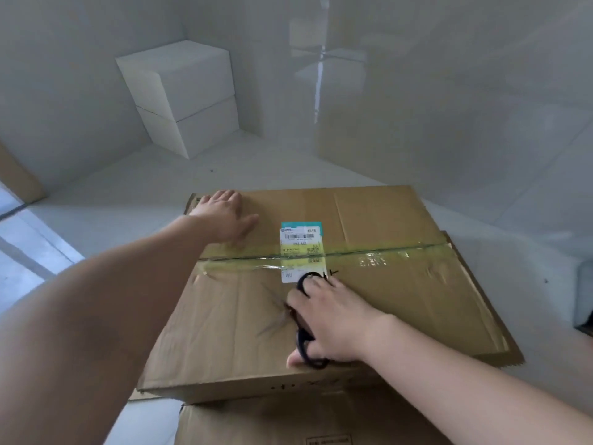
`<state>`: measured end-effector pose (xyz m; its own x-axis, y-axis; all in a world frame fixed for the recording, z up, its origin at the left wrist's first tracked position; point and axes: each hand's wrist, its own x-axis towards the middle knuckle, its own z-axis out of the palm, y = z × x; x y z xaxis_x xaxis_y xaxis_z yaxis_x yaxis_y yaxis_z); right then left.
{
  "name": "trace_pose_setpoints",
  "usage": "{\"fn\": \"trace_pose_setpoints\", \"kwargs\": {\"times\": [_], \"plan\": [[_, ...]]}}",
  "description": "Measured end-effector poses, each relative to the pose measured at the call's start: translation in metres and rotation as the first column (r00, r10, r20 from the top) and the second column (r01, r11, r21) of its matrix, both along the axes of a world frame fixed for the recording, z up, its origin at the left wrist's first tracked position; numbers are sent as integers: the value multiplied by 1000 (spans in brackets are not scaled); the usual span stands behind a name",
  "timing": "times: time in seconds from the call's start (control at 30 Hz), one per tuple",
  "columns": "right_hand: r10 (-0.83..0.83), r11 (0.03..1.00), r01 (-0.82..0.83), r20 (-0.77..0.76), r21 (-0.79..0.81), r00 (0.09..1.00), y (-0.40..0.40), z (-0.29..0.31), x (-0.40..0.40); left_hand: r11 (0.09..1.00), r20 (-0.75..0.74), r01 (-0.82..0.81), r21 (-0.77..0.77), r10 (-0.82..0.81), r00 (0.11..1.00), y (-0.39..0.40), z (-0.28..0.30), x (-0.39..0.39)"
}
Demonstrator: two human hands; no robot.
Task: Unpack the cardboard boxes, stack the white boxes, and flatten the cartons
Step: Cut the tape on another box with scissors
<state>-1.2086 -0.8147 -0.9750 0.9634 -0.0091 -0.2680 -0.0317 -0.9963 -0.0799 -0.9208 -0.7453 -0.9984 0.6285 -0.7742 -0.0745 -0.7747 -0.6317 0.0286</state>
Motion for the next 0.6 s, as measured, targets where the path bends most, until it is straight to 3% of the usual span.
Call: {"fn": "trace_pose_setpoints", "kwargs": {"times": [0.23, 0.6], "plan": [[60, 997, -64, -86, -40, 994, 0, 0, -3, 1000, 18, 28, 1, -28, 999, -29, -16, 12], [122, 985, -130, -79, -112, 989, -14, 7, 7, 999, 16, -46, 5, 46, 999, -27, -11, 23]]}}
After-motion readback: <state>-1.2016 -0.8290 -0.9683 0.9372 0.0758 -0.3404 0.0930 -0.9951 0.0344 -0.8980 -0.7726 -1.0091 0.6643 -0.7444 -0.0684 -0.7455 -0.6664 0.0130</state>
